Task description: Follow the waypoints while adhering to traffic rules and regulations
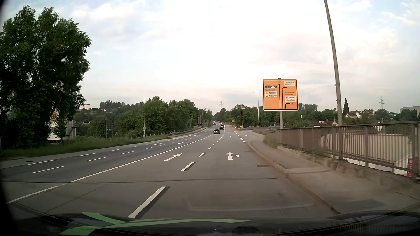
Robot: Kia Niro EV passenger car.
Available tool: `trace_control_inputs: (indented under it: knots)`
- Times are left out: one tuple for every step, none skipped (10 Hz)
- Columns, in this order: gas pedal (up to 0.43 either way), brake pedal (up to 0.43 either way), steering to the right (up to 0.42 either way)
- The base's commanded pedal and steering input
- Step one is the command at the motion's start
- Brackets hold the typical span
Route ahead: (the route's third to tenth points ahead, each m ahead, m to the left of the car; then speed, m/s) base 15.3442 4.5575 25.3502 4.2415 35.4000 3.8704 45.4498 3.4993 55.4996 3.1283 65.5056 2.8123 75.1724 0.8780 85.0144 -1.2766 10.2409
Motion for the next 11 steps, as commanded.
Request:
trace_control_inputs:
  knots:
    - [0.067,0.000,0.001]
    - [0.067,0.000,0.001]
    - [0.067,0.000,0.001]
    - [0.059,0.000,0.000]
    - [0.059,0.000,-0.001]
    - [0.059,0.000,-0.001]
    - [0.059,0.000,-0.002]
    - [0.047,0.000,-0.003]
    - [0.047,0.000,-0.002]
    - [0.047,0.000,-0.002]
    - [0.047,0.000,-0.002]
